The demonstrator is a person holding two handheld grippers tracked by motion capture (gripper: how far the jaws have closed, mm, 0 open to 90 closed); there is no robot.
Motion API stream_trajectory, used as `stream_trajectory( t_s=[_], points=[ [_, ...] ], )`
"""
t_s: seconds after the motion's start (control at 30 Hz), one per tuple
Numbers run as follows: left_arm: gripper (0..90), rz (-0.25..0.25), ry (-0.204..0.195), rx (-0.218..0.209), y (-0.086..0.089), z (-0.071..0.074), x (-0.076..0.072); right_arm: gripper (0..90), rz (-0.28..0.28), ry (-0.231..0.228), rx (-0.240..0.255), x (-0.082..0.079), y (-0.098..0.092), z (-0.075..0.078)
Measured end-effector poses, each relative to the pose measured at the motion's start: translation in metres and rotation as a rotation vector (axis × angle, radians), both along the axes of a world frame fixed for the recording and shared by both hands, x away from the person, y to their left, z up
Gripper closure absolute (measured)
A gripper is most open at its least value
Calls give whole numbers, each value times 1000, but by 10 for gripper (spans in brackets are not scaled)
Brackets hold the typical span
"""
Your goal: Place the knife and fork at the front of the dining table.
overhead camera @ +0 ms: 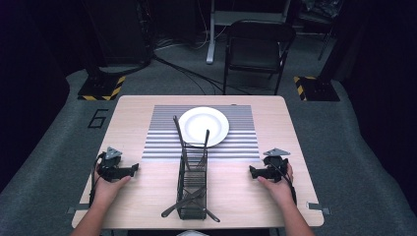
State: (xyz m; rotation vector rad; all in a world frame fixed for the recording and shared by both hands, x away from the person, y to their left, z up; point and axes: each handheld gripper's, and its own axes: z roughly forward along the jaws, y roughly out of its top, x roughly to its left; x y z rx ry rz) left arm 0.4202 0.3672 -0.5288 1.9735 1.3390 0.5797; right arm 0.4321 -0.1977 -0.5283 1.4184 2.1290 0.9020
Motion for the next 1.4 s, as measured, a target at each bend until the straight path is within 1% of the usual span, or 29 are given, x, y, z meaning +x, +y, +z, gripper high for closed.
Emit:
stream_trajectory(
  t_s=[0.57,0.7,0.8,0.87,0.93,1.0,1.03,1.07,1.1,1.17,1.2,1.23,1.27,1.3,1.33,1.37,1.4],
  points=[
    [137,1,0,0,0,0,0,0,4,0,1,0,0,0],
    [138,0,0,-3,0,0,0,16,9,-4,-2,-1,-1,0],
    [139,0,-1,-4,0,0,0,50,9,-11,3,-2,0,1],
    [140,0,-1,-4,0,0,0,88,14,-19,5,-3,0,1],
    [140,0,-1,-4,0,0,0,151,19,-30,9,-4,0,2],
    [140,0,-1,-4,0,0,0,199,17,-28,15,-4,1,3],
    [140,0,-1,-4,0,0,0,250,26,-28,12,-4,2,4],
    [140,0,-1,-4,0,0,0,279,47,-34,-1,-3,1,5],
    [140,0,-1,-5,0,0,0,314,40,-25,8,-4,3,6],
    [140,0,-1,-5,0,0,0,361,41,-20,5,-4,5,7],
    [140,0,-1,-5,0,0,0,377,42,-14,5,-5,6,8],
    [140,0,-1,-4,0,0,0,393,51,-9,-7,-5,7,9],
    [140,0,-1,-5,0,0,0,394,43,-4,0,-5,9,10],
    [140,0,-1,-4,0,0,0,403,58,-5,-9,-6,9,11],
    [140,0,-1,-4,0,0,0,408,53,-6,-9,-6,10,12],
    [140,0,-1,-4,0,0,0,410,62,-6,-9,-7,11,12],
    [140,0,-1,-4,0,0,0,412,46,5,-2,-7,13,13]
  ],
)
